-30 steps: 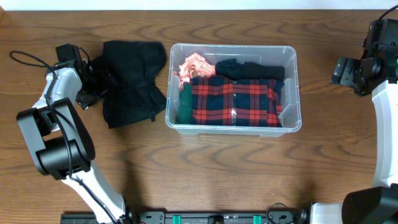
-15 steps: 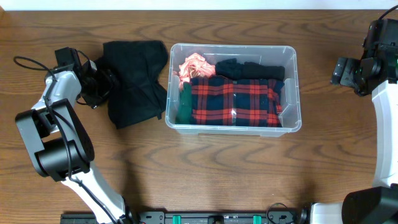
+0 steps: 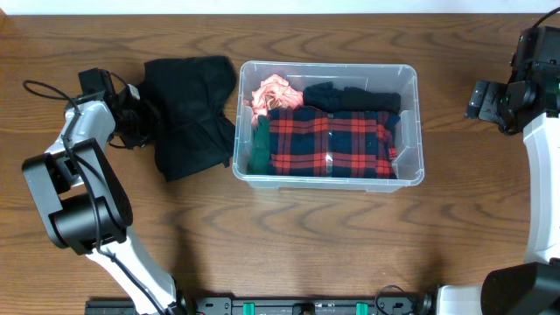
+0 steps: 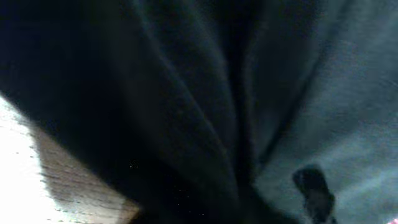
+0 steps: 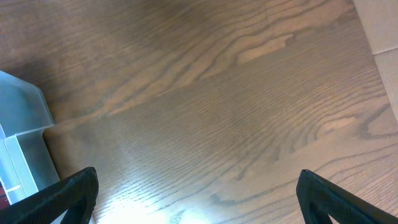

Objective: Pack container
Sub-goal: 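Grasp the black shirt on the table with the left gripper, then lift the black shirt and carry it over the bin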

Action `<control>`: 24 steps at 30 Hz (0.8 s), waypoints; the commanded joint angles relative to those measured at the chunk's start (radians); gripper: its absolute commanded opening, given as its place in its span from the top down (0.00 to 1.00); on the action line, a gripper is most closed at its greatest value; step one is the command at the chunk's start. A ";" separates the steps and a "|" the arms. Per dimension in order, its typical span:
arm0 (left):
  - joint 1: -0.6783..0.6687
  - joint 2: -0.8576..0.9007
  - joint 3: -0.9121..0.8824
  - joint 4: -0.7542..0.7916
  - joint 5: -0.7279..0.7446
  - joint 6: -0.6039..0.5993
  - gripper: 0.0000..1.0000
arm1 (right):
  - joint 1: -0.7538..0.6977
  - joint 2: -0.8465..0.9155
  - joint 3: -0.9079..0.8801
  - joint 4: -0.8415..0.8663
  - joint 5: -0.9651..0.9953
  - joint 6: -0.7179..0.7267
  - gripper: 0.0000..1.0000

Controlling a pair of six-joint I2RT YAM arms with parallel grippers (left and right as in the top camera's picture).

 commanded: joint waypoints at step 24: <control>0.002 -0.597 0.018 0.046 -0.009 0.019 0.94 | -0.006 -0.009 -0.004 0.000 0.011 0.000 0.01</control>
